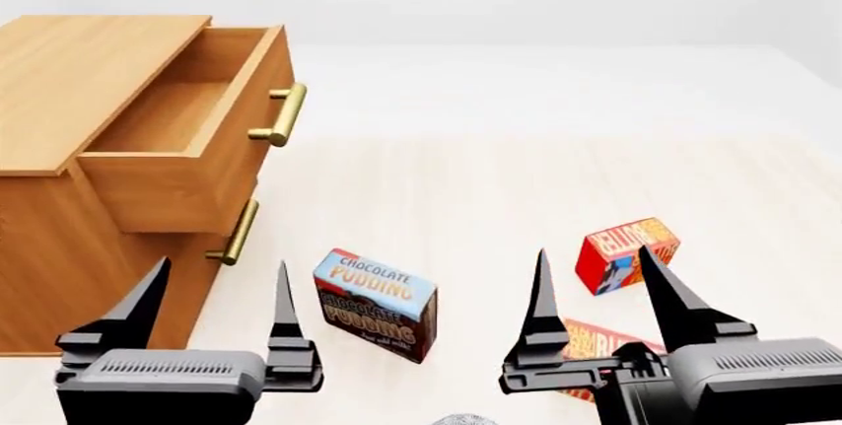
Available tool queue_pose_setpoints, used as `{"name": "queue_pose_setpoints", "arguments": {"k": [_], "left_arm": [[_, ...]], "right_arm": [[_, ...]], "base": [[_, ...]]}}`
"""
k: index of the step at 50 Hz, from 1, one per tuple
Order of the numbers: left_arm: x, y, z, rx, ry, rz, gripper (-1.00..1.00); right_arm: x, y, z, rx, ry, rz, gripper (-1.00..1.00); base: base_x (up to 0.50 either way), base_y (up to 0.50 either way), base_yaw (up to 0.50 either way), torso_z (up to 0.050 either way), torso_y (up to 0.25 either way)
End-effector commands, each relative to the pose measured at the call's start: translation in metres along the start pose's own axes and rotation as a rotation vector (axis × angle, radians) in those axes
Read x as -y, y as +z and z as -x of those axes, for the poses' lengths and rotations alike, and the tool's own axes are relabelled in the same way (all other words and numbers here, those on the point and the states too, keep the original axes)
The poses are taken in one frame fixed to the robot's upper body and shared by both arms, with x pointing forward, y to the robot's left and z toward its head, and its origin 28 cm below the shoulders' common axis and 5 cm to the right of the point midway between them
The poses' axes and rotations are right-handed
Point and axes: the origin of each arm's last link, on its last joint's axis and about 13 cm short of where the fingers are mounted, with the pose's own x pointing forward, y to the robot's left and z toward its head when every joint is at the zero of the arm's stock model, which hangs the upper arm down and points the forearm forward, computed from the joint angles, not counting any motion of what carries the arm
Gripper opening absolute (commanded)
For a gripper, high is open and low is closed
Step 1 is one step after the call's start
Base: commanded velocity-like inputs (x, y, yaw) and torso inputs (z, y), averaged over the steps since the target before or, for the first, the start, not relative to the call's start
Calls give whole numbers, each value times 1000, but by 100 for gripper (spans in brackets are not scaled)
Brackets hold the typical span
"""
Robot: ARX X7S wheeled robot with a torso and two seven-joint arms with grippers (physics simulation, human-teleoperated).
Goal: Put the bowl in the top drawer of the cabinet.
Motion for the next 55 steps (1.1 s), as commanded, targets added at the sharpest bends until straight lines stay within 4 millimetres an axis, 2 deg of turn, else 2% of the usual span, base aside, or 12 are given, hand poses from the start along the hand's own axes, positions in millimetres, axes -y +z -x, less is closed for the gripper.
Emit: {"name": "queue_pose_setpoints", "arguments": {"k": [1,7,13,19,28,35,43,55], "left_arm": [[-4,6,-4,-2,13,-29,100],[-9,21,-21,0,40,-112,100],[-12,56,-47,4,-2,-152,100],[-17,100,-77,-10,-37,-139,100],[-20,148,-126,-51,-35,-139,100],[-18,164,-161,-98,-24,-182,100],[-11,183,-189,-103,0,-225,100],[-7,177,-225,-335,-18,-199,100]], "right_arm": [[0,0,1,8,2,-5,100],[0,1,2,10,1,-8,100],[0,2,2,11,1,-9,100],[0,3,2,14,3,-12,100],[2,6,4,19,4,-13,100],[4,9,6,24,5,-14,100],[5,11,7,27,2,-16,100],[9,7,5,23,0,-25,100]], "base": [[0,0,0,0,0],[0,0,0,0,0],[0,0,0,0,0],[0,0,0,0,0],[0,0,0,0,0],[0,0,0,0,0],[0,0,0,0,0],[0,0,0,0,0]]}}
